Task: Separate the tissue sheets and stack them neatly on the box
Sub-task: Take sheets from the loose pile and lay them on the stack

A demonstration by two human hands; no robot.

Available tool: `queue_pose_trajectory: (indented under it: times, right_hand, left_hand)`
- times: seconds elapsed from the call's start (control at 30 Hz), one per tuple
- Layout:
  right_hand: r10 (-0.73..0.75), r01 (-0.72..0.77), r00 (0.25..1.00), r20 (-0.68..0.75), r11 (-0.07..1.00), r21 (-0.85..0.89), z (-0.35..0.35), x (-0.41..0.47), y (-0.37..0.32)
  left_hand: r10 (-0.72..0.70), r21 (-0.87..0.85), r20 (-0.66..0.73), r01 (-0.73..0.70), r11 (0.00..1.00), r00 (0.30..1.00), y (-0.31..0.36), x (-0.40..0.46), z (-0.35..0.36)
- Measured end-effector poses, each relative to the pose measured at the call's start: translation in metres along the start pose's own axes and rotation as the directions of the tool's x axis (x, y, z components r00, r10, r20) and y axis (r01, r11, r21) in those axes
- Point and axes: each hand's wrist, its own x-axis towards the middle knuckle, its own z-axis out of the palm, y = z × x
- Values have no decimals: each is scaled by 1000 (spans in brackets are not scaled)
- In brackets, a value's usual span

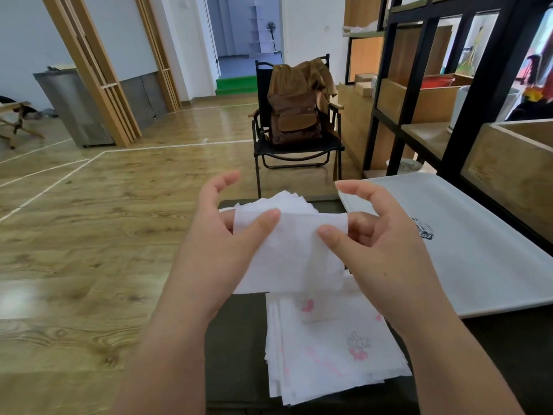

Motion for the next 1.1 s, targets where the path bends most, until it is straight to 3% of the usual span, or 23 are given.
queue_pose_trajectory:
  times: [0.1, 0.23, 0.37, 0.47, 0.6, 0.67, 0.73, 0.9, 0.97, 1.0, 1.1]
  right_hand:
    - [-29, 27, 999, -13, 995, -96, -3, 1, 2]
    - [-19, 8, 999, -46, 974, -228, -5, 3, 8]
    - [-55, 18, 994, -94, 933, -358, -8, 4, 10]
    - [-89, 48, 994, -69, 891, -452, -14, 4, 6]
    - [4, 4, 997, 72, 993, -120, -25, 0, -12]
    - [61, -62, 988, 140, 998, 4, -32, -3, -18]
    - [173, -169, 963, 207, 985, -40, -38, -4, -18]
    - [485, -288, 840, 245, 780, -556, -41, -1, 7]
    - [511, -275, 832, 217, 719, -639, -38, 0, 15]
    - [514, -271, 832, 209, 704, -656, -37, 0, 17]
    - [510, -262, 837, 197, 691, -674, -37, 2, 21]
  left_hand:
    - [81, 161, 76, -92, 983, 994, -2, -1, -4]
    - [203, 390, 18, -193, 900, 979, -8, 2, -7]
    - [232, 505, -8, -196, 840, 973, -8, 2, -5]
    - [235, 461, -1, -208, 863, 972, -5, 1, -7]
    - [195, 214, 118, -217, 952, 974, 11, -8, -10]
    - [148, 109, 220, -175, 979, 964, 18, -14, -12]
    - [42, 188, 300, -103, 977, 953, 20, -15, -14]
    - [-361, 632, 431, 9, 775, 827, 6, -14, -12]
    - [-416, 702, 381, 34, 711, 826, -3, -10, -12]
    - [-388, 718, 312, 52, 694, 867, -7, -6, -14]
    - [-178, 686, 51, 95, 722, 983, -24, 10, -24]
